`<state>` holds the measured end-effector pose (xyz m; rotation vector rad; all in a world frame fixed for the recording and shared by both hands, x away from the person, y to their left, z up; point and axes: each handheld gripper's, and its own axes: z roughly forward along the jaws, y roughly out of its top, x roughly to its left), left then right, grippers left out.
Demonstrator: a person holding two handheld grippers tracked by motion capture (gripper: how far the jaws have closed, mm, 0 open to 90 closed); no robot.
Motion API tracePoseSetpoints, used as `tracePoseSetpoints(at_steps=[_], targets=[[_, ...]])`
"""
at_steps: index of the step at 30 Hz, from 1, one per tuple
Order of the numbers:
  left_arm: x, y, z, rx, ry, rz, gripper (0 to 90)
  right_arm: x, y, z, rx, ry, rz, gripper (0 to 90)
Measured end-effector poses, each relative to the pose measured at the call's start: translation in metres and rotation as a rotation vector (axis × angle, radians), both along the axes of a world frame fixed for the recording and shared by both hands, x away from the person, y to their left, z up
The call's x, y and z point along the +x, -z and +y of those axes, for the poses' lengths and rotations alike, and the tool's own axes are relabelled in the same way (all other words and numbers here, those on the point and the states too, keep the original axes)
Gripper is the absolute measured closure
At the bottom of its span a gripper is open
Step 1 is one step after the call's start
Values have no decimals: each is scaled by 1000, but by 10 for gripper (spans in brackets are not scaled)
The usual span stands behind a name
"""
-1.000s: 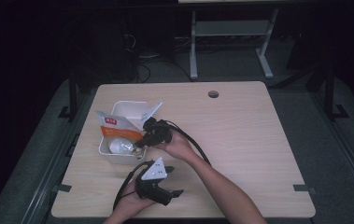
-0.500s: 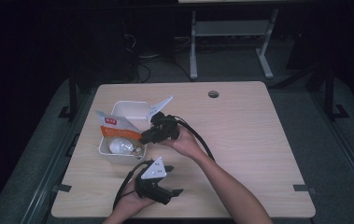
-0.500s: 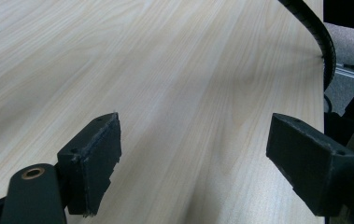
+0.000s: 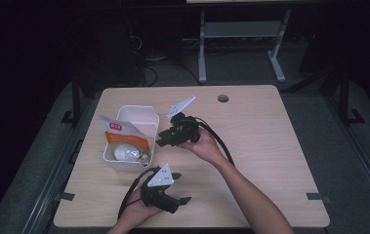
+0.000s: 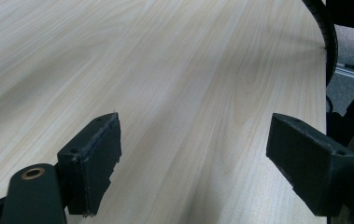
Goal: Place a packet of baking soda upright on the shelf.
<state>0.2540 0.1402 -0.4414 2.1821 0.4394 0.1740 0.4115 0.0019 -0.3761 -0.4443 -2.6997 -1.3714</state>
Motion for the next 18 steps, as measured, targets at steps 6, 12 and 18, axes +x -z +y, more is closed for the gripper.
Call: tracePoseSetpoints(at_steps=[6, 12, 18], targets=[[0, 0, 0, 0, -3, 4, 176, -1, -3, -19, 5, 27, 5, 580], [0, 0, 0, 1, -5, 3, 176, -2, -5, -37, 6, 57, 5, 561], [1, 0, 1, -2, -6, 4, 176, -3, -5, -53, 3, 78, 23, 529]])
